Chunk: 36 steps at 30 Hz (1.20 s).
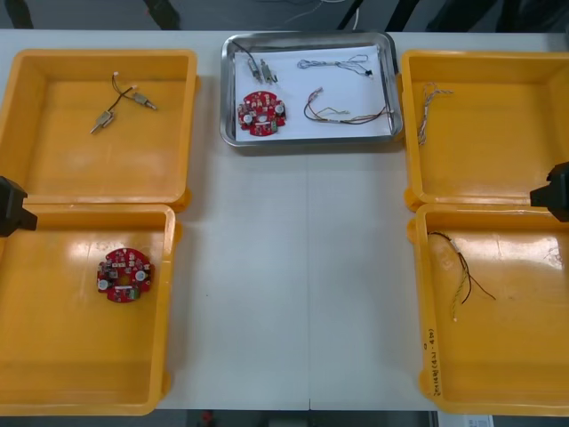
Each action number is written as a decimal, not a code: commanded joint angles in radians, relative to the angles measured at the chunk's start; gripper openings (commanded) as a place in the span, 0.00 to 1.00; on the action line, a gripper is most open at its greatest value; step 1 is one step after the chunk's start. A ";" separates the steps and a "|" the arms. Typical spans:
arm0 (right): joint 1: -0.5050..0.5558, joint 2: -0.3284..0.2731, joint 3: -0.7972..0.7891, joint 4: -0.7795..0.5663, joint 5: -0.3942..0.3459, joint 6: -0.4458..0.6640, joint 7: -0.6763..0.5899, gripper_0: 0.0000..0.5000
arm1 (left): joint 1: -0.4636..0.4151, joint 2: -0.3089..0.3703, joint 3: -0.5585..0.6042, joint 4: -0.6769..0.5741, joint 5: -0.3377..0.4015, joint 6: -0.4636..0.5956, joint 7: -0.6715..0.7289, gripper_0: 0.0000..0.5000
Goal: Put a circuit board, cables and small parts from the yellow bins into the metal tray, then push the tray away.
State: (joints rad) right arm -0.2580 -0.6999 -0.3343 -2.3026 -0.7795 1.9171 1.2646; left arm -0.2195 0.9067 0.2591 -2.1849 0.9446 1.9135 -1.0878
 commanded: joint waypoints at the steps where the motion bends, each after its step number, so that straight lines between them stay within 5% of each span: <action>1: 0.060 -0.041 -0.054 -0.024 0.014 0.003 0.019 1.00 | 0.014 0.012 0.031 -0.024 -0.003 0.006 -0.069 1.00; 36: 0.167 0.020 -0.061 -0.008 0.023 0.003 0.004 1.00 | 0.014 0.012 0.031 -0.024 -0.003 0.006 -0.069 1.00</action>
State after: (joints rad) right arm -0.1311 -0.6936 -0.3685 -2.2895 -0.7466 1.9171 1.2651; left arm -0.2195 0.9067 0.2591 -2.1849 0.9446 1.9135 -1.0878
